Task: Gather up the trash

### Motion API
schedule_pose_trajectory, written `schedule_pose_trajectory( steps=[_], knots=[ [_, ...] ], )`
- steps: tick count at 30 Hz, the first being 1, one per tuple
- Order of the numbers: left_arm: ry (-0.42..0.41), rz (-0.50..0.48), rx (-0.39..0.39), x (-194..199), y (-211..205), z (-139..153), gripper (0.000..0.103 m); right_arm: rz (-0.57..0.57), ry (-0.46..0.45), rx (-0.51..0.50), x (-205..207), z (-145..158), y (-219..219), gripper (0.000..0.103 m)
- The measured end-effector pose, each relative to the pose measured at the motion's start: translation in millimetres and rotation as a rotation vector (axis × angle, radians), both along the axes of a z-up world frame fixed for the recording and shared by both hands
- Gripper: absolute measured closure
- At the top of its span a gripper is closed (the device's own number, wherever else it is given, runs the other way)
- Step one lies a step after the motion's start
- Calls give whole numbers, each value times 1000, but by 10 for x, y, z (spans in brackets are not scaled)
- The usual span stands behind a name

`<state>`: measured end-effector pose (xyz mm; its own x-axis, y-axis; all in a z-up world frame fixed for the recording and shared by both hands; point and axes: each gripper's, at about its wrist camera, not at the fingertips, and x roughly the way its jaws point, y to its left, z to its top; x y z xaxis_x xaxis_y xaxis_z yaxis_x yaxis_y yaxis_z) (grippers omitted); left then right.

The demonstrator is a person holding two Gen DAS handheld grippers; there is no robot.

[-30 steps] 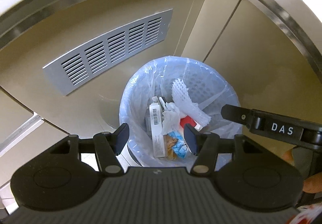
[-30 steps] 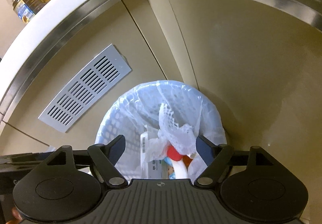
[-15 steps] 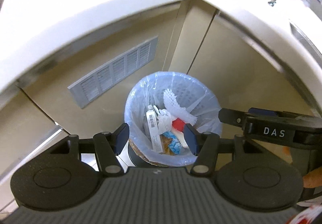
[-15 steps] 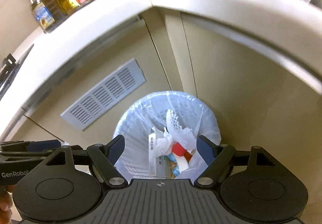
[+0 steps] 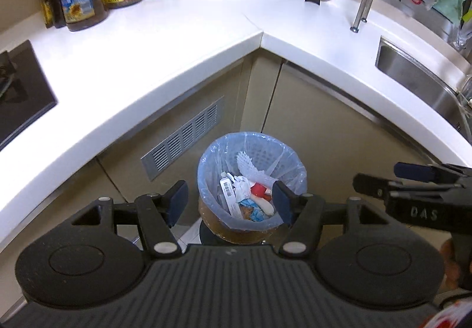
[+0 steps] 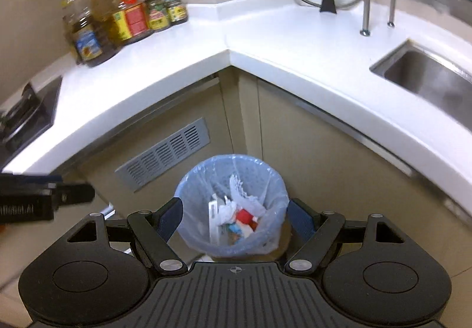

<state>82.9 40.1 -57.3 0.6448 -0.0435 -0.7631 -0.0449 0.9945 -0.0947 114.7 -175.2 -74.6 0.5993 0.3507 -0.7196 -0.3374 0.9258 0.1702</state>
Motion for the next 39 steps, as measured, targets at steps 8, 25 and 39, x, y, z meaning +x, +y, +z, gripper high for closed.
schedule_pose_trajectory(
  steps=[8, 25, 39],
  knots=[
    [-32, 16, 12, -409, -98, 302, 42, -21, 81, 110, -219, 328, -182, 25],
    [-37, 45, 16, -1071, -711, 607, 41, 76, 64, 107, -785, 603, -588, 25],
    [-64, 57, 20, -1285, -892, 708, 40, 80, 26, 102, -997, 662, -812, 25]
  ],
)
